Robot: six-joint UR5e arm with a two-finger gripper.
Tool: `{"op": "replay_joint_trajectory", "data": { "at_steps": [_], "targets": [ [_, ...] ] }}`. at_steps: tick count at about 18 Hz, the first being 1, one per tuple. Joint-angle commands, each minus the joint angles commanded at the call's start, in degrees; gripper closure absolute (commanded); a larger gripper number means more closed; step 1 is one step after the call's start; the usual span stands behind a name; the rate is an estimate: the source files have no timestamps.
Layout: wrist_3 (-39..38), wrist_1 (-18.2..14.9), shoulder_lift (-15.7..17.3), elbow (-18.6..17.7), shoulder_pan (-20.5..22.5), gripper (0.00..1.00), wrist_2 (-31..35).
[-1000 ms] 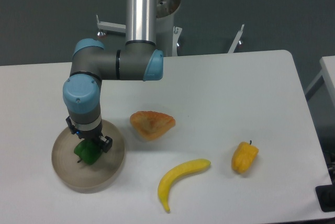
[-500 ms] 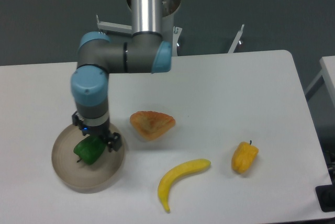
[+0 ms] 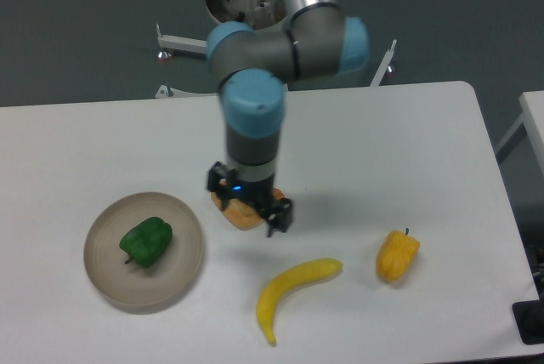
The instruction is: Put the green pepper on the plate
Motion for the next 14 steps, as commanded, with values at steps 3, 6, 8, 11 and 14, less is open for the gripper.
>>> {"op": "replay_joint_trajectory", "data": {
  "at_steps": [3, 6, 8, 11, 14],
  "targets": [
    [7.03, 0.26, -0.88, 0.97, 1.94, 0.00, 2.40],
    [9.25, 0.26, -2.02, 3.33, 3.26, 0.00, 2.40],
    [9.25, 0.26, -3.25, 5.27, 3.26, 0.00, 2.49],
    [9.77, 0.62, -3.61, 5.89, 3.70, 0.00, 3.63],
    [10.57, 1.14, -3.61, 5.80, 4.93, 0.00, 3.63]
  ]
}}
